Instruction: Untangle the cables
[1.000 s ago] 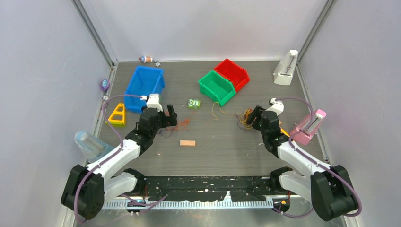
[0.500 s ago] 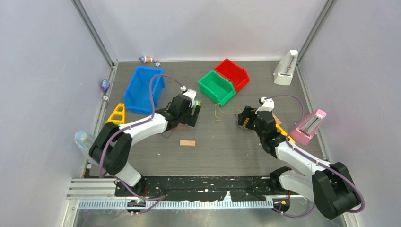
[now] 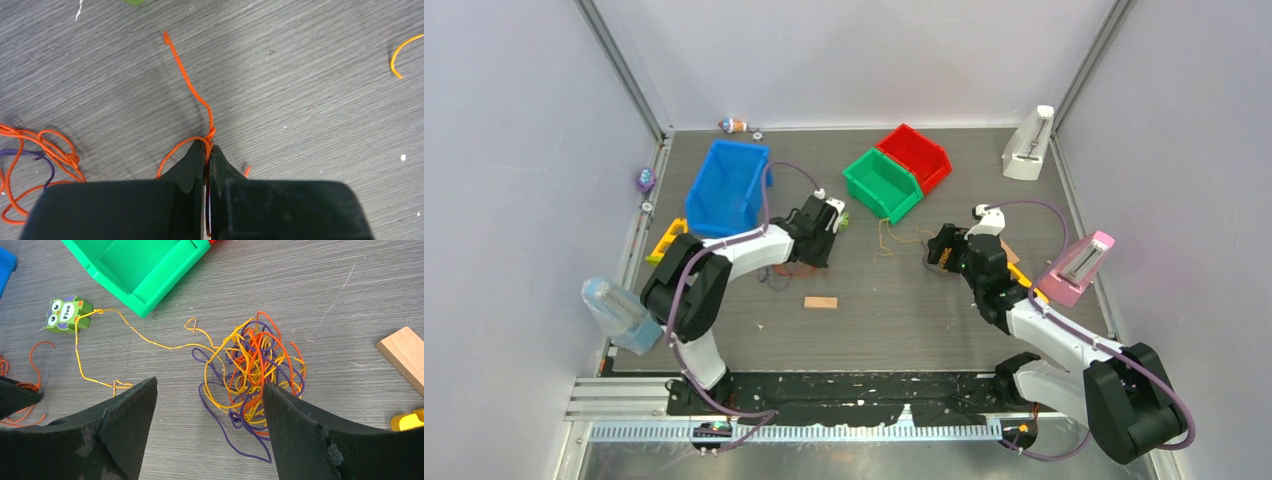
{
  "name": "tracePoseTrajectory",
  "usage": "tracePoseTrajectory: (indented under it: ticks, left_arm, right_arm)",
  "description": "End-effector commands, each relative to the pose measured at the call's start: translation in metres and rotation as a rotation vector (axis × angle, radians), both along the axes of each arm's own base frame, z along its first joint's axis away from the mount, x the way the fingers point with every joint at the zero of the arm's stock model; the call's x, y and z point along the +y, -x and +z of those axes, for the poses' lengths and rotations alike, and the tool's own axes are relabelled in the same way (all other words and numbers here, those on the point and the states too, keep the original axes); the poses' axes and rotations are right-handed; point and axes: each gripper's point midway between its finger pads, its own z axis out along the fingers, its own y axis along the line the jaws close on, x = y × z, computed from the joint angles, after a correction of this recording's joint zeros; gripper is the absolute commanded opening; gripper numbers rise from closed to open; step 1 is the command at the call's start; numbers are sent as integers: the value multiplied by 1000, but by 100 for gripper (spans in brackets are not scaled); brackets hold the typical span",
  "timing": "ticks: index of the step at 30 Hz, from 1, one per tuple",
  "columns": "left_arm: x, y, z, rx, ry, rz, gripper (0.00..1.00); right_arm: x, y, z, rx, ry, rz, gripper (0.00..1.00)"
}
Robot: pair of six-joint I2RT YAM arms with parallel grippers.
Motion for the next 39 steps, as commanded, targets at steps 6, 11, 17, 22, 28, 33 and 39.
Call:
tracePoseTrajectory:
  ticks: [6,11,17,22,28,33,39]
  left_arm:
    - [-26,21,110,-146,319,-81,0]
    - [-21,40,237,-300,462,-116,0]
    - [-17,61,350,-410,570,-173,0]
    - [-44,74,347,-313,668,-279,0]
    - [-69,78,319,-199,732,-370,0]
    - [-73,79,302,-181,744,-384,0]
    - [-79,83,291,-142,767,-402,0]
  right_arm:
    - [1,-12,29,-97,-28,-19,82]
    - [2,-11,30,-103,-33,-15,81]
    - [29,-5,47,-183,-88,148,83]
    - [90,37,91,-403,-234,562,88]
    - [109,68,111,-507,-282,742,88]
    - [128,81,109,-491,-296,863,87]
    - [149,87,104,-461,-287,947,87]
